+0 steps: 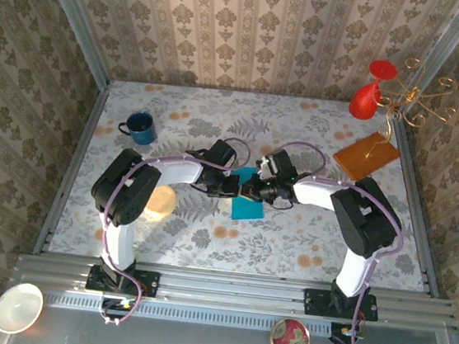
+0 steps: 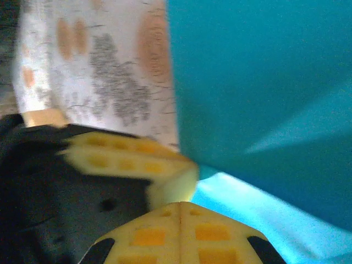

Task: Fold a paper plane with a square sheet of paper (pick it up from the middle)
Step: Fold the triangle a second time at the center of the table.

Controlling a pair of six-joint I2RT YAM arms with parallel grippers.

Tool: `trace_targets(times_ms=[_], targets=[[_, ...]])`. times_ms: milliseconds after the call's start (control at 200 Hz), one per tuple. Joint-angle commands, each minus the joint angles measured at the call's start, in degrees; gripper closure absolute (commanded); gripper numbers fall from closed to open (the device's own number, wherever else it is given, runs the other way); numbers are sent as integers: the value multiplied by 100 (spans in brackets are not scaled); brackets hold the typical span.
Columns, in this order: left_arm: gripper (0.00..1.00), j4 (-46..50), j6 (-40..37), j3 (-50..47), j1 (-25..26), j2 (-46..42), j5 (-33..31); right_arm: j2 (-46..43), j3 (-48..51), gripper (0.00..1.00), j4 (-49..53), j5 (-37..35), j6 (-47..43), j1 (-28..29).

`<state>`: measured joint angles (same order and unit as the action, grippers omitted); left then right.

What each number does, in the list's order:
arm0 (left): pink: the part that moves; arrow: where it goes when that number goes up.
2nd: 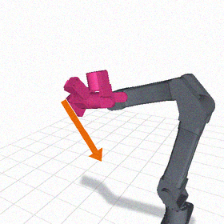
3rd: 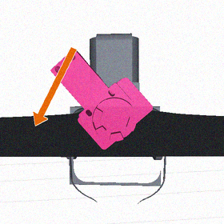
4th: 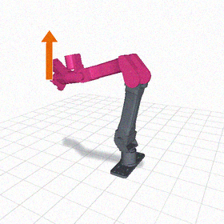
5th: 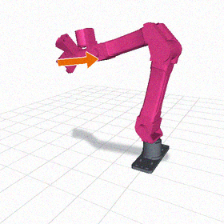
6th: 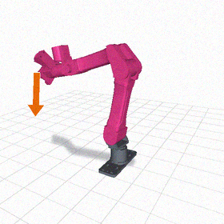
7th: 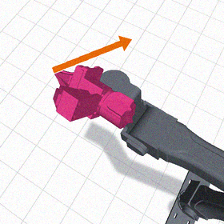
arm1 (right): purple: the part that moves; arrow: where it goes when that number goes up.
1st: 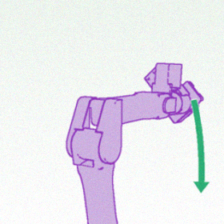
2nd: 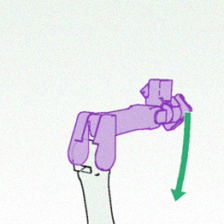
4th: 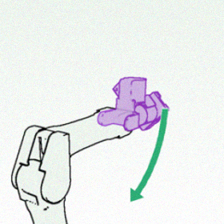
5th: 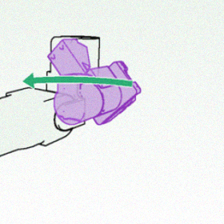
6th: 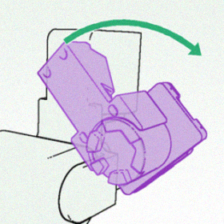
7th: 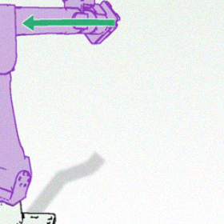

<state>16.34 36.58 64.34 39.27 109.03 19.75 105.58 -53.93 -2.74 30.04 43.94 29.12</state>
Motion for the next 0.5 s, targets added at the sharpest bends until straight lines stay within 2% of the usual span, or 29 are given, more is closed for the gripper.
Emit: trace_targets(times_ms=[0,175,495], targets=[[100,657,-12,-246,-100,487,-582,225,-25,98,84,-226,110,-34],[100,670,-10,-318,-113,496,-665,227,401,98,-159,-376,271,-391],[100,621,-111,-401,-183,453,-692,-381,1042,97,-388,-692,604,-1115]])
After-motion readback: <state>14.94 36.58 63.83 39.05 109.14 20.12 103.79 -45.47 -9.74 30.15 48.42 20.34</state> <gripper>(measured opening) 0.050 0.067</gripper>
